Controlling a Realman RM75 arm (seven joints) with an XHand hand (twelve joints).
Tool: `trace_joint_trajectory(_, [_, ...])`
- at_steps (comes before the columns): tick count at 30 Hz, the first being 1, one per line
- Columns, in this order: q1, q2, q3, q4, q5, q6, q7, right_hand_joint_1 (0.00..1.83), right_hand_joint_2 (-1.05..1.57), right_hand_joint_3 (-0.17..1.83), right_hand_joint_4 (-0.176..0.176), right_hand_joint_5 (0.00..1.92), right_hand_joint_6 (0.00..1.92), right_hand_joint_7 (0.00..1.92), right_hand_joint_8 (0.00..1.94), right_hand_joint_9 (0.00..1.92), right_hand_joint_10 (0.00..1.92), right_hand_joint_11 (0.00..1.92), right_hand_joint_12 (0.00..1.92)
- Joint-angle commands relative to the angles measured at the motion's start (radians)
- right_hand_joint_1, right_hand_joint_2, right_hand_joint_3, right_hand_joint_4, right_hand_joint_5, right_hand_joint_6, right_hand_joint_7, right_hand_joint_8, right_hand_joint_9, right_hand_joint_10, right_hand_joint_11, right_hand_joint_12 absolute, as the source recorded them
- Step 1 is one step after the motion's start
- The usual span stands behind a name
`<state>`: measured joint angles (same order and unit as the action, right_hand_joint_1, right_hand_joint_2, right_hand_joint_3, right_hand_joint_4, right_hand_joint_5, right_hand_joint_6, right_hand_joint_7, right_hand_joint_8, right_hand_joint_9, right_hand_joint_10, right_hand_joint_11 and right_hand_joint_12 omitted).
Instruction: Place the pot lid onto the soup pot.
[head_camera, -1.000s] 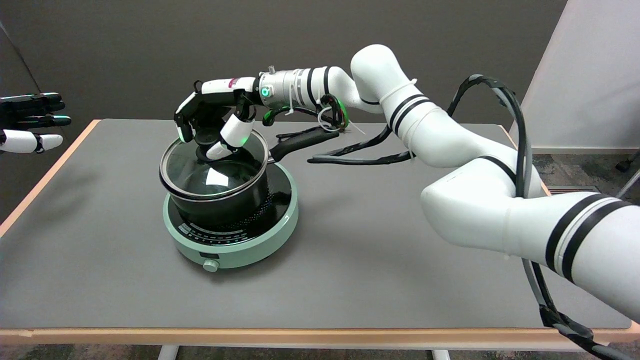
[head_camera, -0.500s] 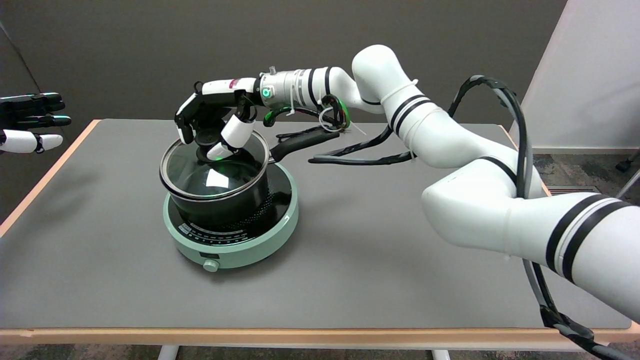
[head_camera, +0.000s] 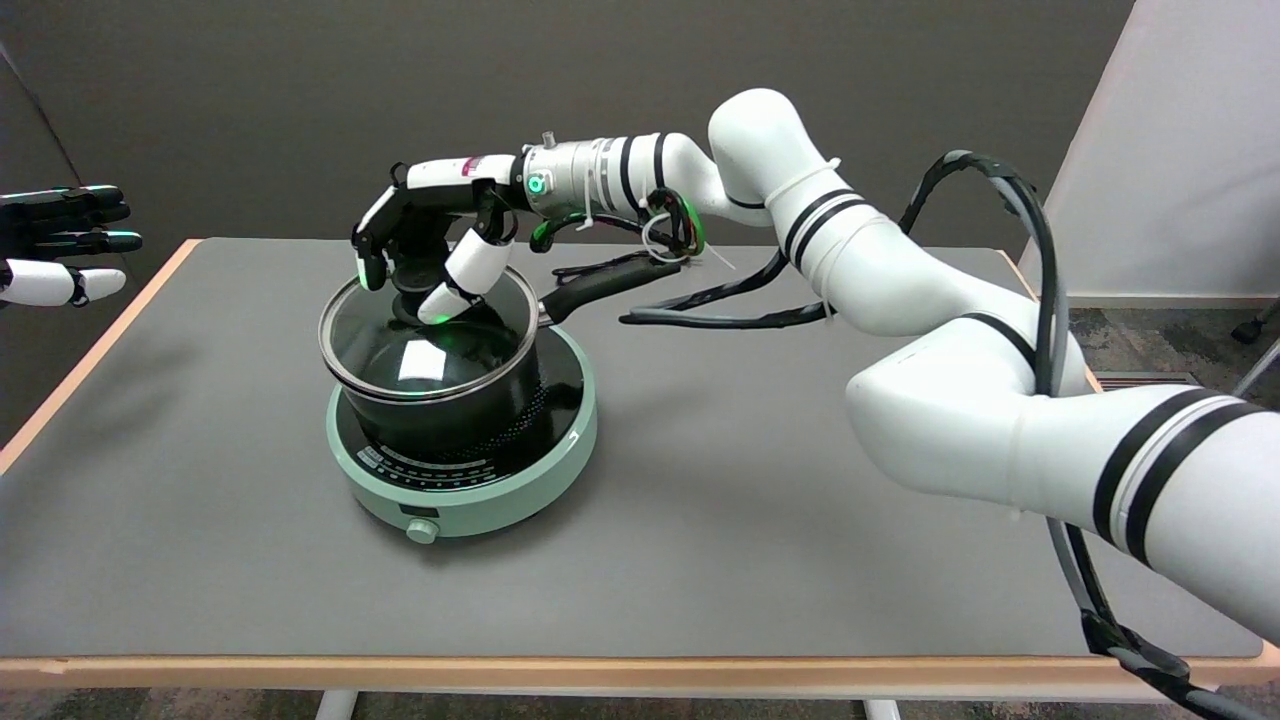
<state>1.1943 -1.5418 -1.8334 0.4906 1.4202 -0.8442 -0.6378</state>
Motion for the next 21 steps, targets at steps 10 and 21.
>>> trace_joint_trajectory(10, [-0.003, 0.006, 0.016, 0.003, 0.0, -0.017, -0.001, 1.08, 0.77, 0.84, 0.175, 0.75, 0.63, 0.9, 0.63, 0.83, 1.07, 0.22, 1.92])
trace_joint_trajectory(21, [-0.005, 0.006, 0.016, 0.011, 0.001, -0.018, -0.001, 1.06, 0.7, 0.93, 0.132, 0.71, 0.54, 0.86, 0.54, 0.81, 0.97, 0.0, 1.92])
